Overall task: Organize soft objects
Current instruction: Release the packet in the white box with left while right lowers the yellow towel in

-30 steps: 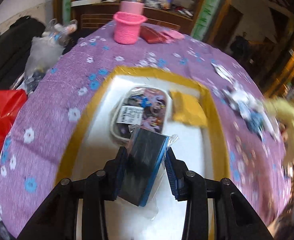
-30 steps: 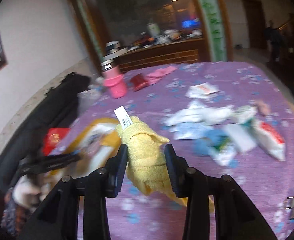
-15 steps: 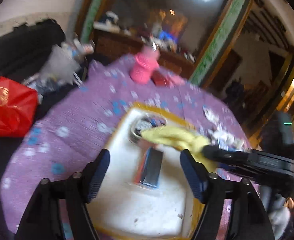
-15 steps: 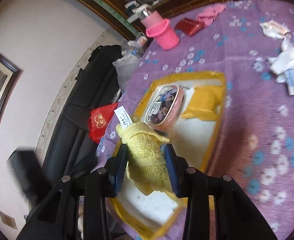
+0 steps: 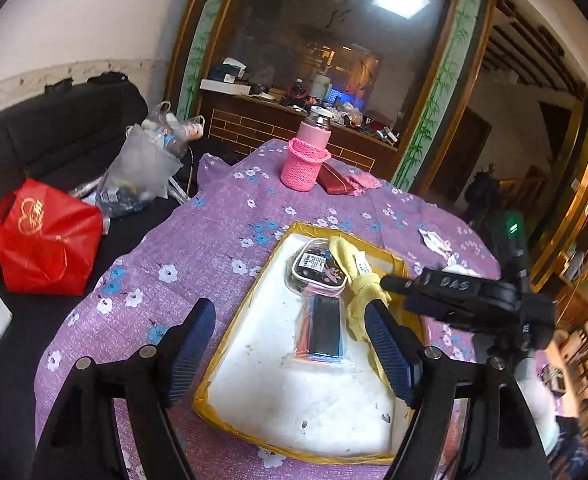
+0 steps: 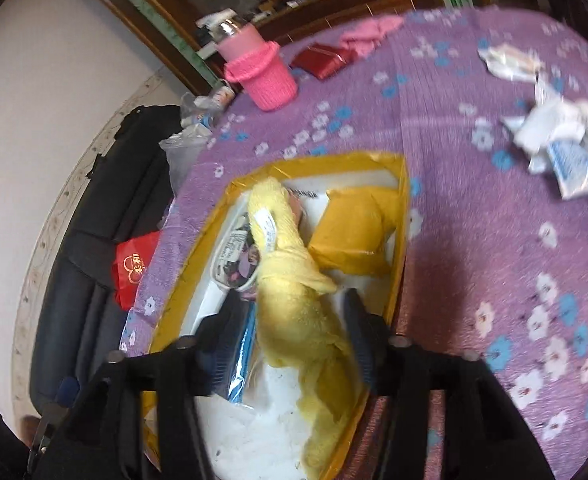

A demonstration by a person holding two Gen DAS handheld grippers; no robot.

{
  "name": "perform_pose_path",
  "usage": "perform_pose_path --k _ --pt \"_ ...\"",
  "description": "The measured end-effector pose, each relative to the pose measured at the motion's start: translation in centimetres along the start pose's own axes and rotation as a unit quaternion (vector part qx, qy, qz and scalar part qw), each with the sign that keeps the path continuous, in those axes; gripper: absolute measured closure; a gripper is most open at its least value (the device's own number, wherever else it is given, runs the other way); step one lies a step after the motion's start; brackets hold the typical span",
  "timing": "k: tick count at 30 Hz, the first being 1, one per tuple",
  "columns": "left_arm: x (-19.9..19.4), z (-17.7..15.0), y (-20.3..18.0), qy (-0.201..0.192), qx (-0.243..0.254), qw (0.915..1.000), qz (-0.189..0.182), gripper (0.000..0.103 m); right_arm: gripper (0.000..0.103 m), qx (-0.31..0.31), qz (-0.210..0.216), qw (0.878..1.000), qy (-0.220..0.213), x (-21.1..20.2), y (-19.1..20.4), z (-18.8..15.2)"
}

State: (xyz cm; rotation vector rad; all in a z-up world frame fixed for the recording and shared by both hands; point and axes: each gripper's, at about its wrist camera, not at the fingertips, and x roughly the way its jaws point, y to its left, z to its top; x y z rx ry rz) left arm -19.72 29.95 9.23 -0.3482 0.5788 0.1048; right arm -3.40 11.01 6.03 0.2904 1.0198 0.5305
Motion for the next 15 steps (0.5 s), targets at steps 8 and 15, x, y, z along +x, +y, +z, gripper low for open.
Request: perform_pose_path --k 8,15 --pt "0.2 -0.5 -2.0 0.008 0.028 0.9995 0.01 0.022 0.037 -0.062 -0.019 0.996 -0.062 -4.6 -1.0 -1.5" --pt "0.0 -1.5 -6.6 -0.004 0.1 0.9936 0.051 0.021 0.031 -0.082 -0.063 0.989 -0.102 -8.2 -4.2 -3.1"
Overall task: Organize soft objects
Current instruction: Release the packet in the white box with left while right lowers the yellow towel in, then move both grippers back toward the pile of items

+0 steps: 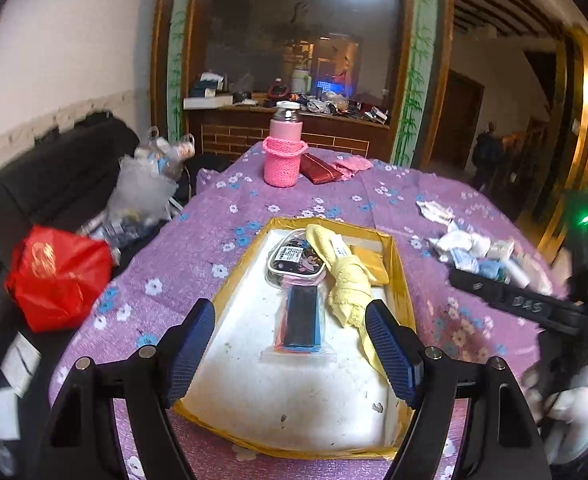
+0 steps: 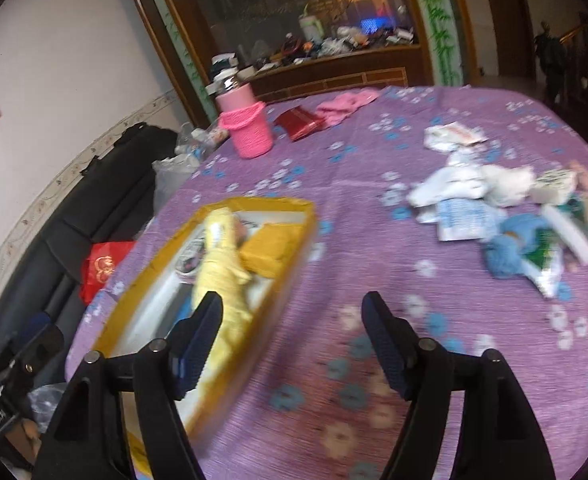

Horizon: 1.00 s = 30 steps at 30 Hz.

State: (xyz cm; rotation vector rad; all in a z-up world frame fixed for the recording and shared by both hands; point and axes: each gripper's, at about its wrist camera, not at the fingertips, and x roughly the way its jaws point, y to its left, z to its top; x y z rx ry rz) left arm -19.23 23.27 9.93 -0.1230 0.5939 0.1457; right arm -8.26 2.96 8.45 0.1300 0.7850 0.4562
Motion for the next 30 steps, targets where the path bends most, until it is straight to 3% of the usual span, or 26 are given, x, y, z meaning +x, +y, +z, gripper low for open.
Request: perform_pose_path --k 4,8,11,16,30 --pt "-0.3 -0.1 -2.5 -0.008 0.037 0.9986 0.036 0.008 0.027 -0.028 -0.039 0.998 -0.05 -3.1 -1.3 -0.4" --pt "-0.7 0.0 -4.8 -0.019 0.069 0.9951 0.068 0.005 0.001 -0.06 -0.096 0.985 -0.128 -7.0 -1.9 -1.1" --pt "-0.5 -0.1 -6.2 -0.014 0.085 0.9939 0.069 0.005 0.0 -0.085 -0.137 0.973 -0.167 -9.0 -2.8 -0.9" --pt "-0.4 -0.5 -9.1 -0.007 0.116 0.9913 0.062 0.005 0.0 -0.06 -0.14 0.977 -0.151 -9.8 -6.4 -0.1" --pt "1.5 -1.0 -14.6 0.028 0.162 0.9854 0.043 0.005 0.0 -0.014 -0.178 0.973 -0.146 -11.2 -14.4 0.5"
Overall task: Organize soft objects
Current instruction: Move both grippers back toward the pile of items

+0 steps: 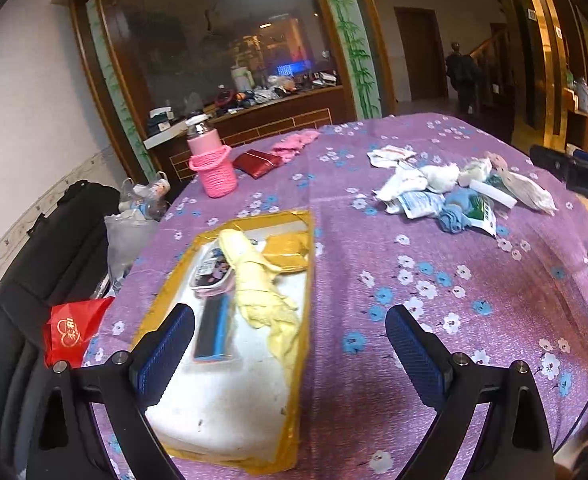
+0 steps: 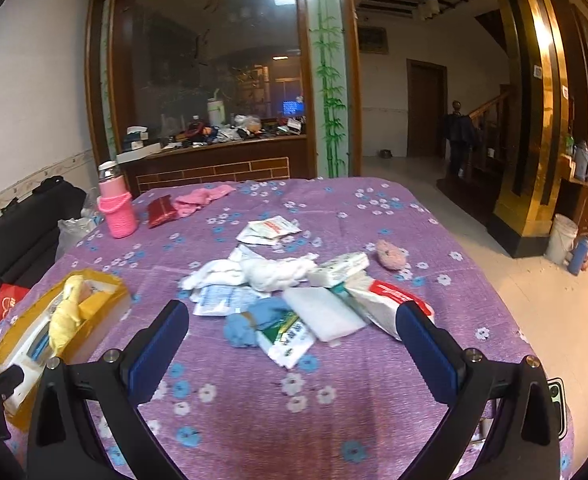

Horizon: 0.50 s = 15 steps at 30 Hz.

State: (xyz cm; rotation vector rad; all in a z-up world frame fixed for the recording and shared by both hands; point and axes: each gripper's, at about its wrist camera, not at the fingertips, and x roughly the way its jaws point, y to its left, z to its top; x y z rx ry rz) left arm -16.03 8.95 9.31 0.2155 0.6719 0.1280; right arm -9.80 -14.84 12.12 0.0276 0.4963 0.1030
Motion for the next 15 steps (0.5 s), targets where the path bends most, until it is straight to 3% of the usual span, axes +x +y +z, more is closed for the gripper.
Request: perform_pose_path --k 10,15 --pt "2.6 0.7 -2.0 0.036 0.014 0.9991 -0.019 0.005 0.0 0.027 -0.009 0.999 0.021 3.6 -3.5 1.0" --pt "4.4 2.0 -2.6 0.063 0.001 0.9944 -0.085 0.005 0.0 0.048 -0.014 0.999 0.02 6.0 -5.7 1.7"
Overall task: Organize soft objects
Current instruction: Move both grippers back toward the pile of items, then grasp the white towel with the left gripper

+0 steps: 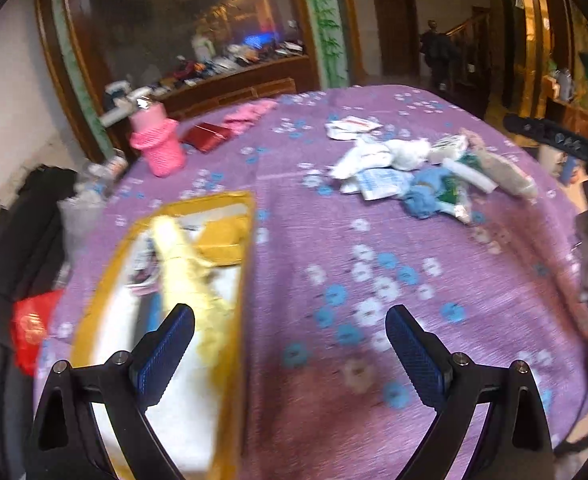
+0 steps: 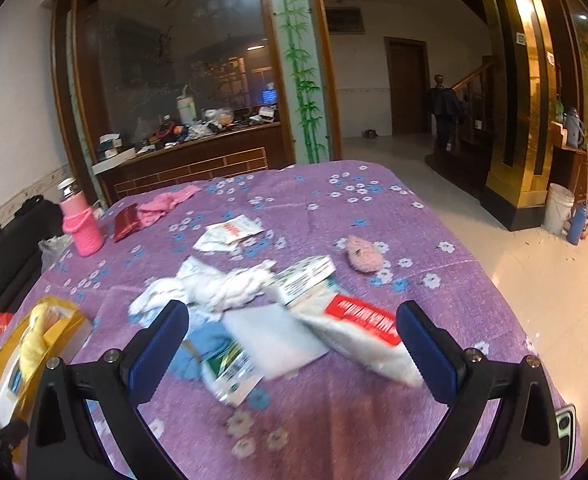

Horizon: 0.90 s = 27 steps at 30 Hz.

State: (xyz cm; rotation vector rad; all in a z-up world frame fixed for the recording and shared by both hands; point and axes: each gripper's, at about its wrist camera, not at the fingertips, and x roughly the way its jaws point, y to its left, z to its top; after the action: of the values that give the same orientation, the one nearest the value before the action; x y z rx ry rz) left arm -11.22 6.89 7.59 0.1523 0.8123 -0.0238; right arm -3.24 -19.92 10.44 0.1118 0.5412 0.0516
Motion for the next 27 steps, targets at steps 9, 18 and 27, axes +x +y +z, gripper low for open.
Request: perform_pose_path --k 9,18,27 --pt "5.6 6.0 -3.7 0.031 -0.001 0.9956 -0.089 0.005 0.0 0.078 0.007 0.997 0.013 2.2 -4.8 -0.7" --pt "14.7 13.8 -4.8 0.028 0.002 0.9933 -0.112 0.005 0.0 0.112 0.017 0.993 0.026 2.7 -6.0 -0.9" --pt "15.9 15.5 -12.8 -0.029 0.197 0.9747 -0.102 0.005 0.0 0.098 0.008 0.995 0.034 3.2 -5.3 -0.9"
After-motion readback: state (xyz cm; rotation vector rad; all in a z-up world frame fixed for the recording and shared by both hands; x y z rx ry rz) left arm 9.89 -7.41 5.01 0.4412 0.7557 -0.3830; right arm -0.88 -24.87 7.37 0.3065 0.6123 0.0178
